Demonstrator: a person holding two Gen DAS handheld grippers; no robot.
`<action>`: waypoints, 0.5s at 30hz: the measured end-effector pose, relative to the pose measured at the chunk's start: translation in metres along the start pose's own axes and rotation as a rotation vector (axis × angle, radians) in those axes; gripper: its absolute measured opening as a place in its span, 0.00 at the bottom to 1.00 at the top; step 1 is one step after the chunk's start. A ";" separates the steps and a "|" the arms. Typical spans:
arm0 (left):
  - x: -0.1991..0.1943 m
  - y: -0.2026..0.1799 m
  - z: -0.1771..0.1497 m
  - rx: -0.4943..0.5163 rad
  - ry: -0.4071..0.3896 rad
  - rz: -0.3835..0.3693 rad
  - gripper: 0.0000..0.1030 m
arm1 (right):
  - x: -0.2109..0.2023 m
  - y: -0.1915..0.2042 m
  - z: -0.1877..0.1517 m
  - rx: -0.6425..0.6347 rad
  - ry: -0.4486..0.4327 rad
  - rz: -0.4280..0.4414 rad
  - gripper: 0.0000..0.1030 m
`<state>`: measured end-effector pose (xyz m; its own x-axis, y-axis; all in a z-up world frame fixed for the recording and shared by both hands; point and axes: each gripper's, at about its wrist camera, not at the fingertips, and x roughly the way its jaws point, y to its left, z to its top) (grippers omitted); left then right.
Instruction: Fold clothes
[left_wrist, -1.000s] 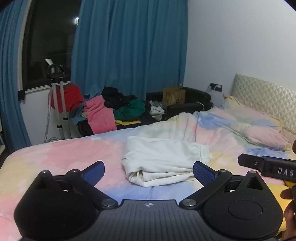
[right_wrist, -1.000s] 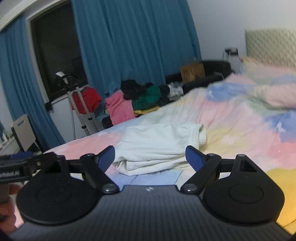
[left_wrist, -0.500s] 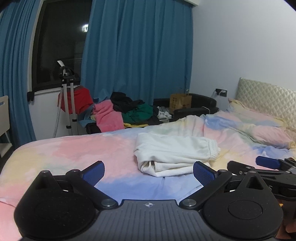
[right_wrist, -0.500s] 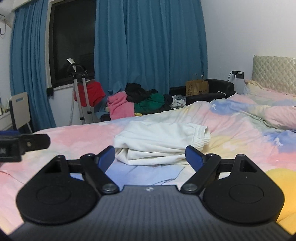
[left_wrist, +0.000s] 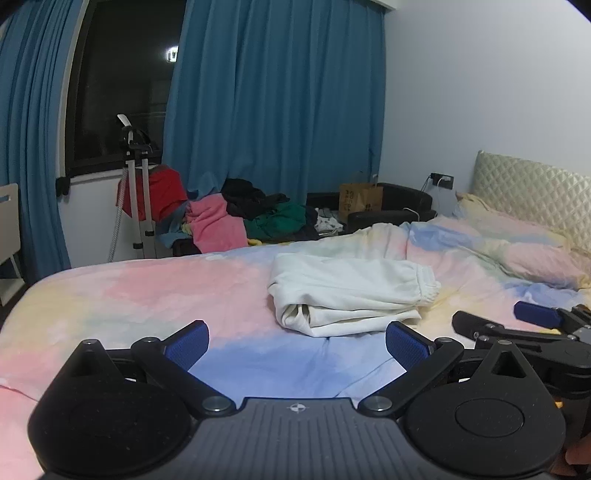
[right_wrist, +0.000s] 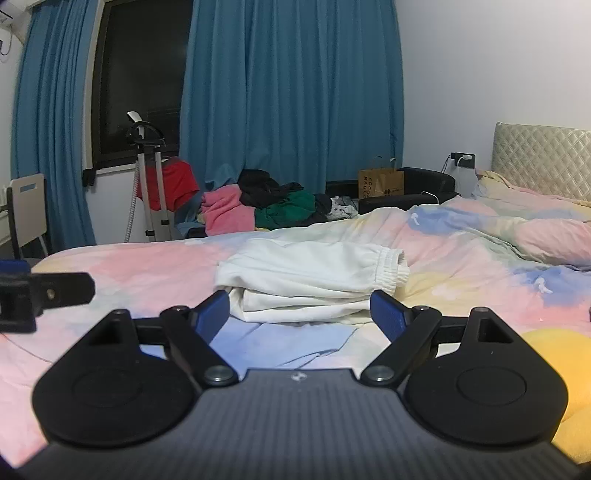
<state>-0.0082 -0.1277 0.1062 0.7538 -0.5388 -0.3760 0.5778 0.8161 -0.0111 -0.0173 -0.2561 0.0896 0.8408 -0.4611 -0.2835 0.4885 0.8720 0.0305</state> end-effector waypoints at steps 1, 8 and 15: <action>-0.002 -0.001 -0.001 0.005 -0.012 0.000 1.00 | -0.001 0.000 0.000 0.000 -0.004 -0.008 0.82; -0.011 -0.003 -0.006 0.021 -0.047 -0.008 1.00 | -0.002 -0.004 0.000 0.005 -0.008 -0.010 0.82; -0.006 -0.001 -0.013 0.006 -0.031 -0.005 1.00 | 0.002 -0.009 0.001 0.026 0.004 -0.014 0.82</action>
<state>-0.0177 -0.1226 0.0961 0.7603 -0.5489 -0.3473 0.5831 0.8124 -0.0074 -0.0196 -0.2649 0.0898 0.8332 -0.4723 -0.2876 0.5059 0.8611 0.0515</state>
